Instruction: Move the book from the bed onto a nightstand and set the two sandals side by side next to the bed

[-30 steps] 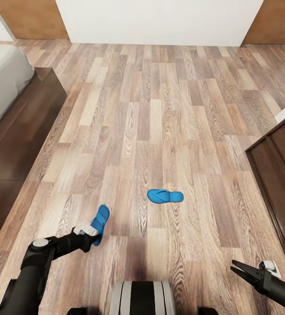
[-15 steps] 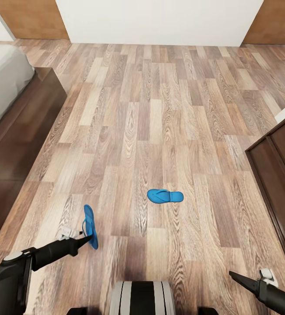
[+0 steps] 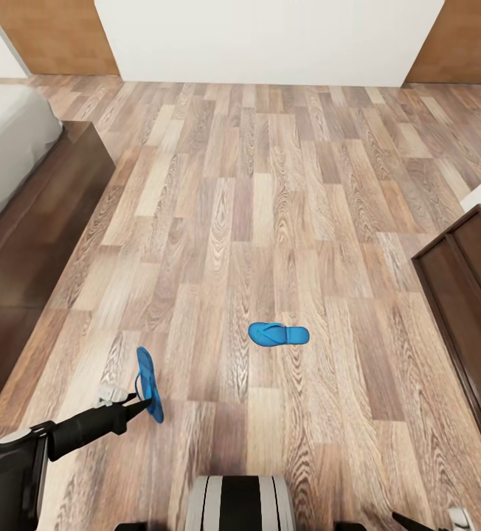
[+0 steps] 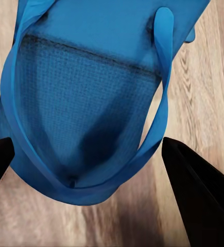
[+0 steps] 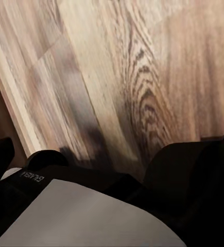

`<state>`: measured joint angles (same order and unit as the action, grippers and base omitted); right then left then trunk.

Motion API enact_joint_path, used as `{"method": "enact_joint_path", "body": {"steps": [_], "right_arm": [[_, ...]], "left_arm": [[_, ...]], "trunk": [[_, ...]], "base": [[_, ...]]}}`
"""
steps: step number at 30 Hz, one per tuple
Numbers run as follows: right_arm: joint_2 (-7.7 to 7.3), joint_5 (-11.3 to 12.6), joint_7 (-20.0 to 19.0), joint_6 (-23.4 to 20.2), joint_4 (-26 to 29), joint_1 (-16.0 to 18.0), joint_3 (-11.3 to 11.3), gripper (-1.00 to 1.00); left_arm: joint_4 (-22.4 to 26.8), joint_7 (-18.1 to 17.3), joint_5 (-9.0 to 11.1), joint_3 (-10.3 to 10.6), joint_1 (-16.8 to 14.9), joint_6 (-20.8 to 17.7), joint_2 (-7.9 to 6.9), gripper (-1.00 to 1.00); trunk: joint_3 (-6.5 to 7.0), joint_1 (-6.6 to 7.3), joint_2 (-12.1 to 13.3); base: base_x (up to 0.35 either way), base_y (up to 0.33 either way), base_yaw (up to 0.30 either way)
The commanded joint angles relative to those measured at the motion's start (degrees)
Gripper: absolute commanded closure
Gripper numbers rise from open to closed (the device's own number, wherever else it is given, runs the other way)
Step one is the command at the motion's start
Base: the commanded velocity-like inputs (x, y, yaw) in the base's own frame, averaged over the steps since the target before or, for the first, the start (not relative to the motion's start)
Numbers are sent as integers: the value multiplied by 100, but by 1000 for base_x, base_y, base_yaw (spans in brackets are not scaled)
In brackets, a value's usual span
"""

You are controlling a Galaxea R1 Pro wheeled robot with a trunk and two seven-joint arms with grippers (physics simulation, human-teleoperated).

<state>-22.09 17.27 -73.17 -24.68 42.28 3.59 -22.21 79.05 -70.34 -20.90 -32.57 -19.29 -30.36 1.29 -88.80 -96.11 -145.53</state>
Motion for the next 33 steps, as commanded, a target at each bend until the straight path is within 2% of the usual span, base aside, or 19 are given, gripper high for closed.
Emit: {"method": "enact_joint_path", "body": {"steps": [1,4,6,8,14,33], "right_arm": [[0,23,-13,-54,-5,2,-2,-100],[-3,22,-13,-43,-65,2,-5,-100],[-5,22,-13,39,-275,2,-3,-100],[-5,22,-17,235,-362,2,-3,-100],[-6,22,-22,459,-426,2,-7,-100],[-6,22,-22,480,-431,2,-11,-100]], "left_arm": [[2,-48,-42,-18,-6,-56,8,100],[-174,-48,-49,-20,-3,-56,7,100],[-636,-38,-59,-30,3,-33,-18,100],[-870,-39,-67,-45,4,-22,-40,100],[-1168,-33,-64,-56,4,-7,-54,100],[-1242,-29,-63,-67,4,-5,-68,100]], "trunk": [[20,3,0],[86,11,4],[130,16,7],[175,21,9],[308,37,17],[729,86,43]], "base": [[0,0,0],[0,0,0],[0,0,0],[0,0,0],[0,0,0],[0,0,0]]}}
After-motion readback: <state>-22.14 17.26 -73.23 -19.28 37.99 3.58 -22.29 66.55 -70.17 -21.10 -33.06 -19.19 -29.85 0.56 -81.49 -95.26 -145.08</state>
